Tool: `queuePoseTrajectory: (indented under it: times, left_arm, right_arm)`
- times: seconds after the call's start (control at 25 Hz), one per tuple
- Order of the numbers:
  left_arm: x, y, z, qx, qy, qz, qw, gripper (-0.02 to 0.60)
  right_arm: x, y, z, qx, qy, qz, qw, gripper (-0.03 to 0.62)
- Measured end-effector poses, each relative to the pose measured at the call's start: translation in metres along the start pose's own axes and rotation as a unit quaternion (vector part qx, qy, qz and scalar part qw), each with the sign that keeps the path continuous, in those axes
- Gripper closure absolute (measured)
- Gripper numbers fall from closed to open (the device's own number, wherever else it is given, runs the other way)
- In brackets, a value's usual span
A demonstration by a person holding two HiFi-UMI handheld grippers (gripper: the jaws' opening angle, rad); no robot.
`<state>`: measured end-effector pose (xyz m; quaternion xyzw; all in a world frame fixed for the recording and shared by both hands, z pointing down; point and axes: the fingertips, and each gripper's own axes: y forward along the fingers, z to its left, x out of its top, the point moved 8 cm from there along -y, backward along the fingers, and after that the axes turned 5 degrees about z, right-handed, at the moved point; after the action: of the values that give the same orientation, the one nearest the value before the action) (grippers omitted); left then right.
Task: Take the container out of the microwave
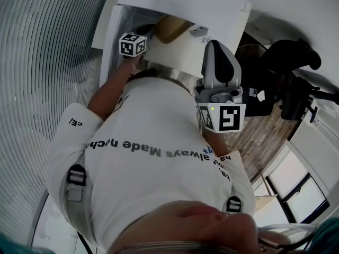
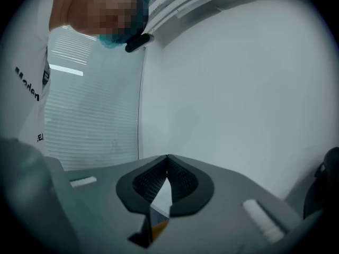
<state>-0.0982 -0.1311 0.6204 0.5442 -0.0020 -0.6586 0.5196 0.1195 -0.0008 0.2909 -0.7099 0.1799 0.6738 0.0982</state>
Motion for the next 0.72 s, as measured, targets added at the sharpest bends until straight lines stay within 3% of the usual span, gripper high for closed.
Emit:
queuePoseTrajectory:
  times: [0.72]
  left_arm:
    - [-0.037, -0.014, -0.021, -0.053, 0.033, 0.057, 0.9964, 0.563]
  right_arm:
    - [-0.001, -0.027, 0.004, -0.019, 0.007, -0.003, 1.000, 0.594]
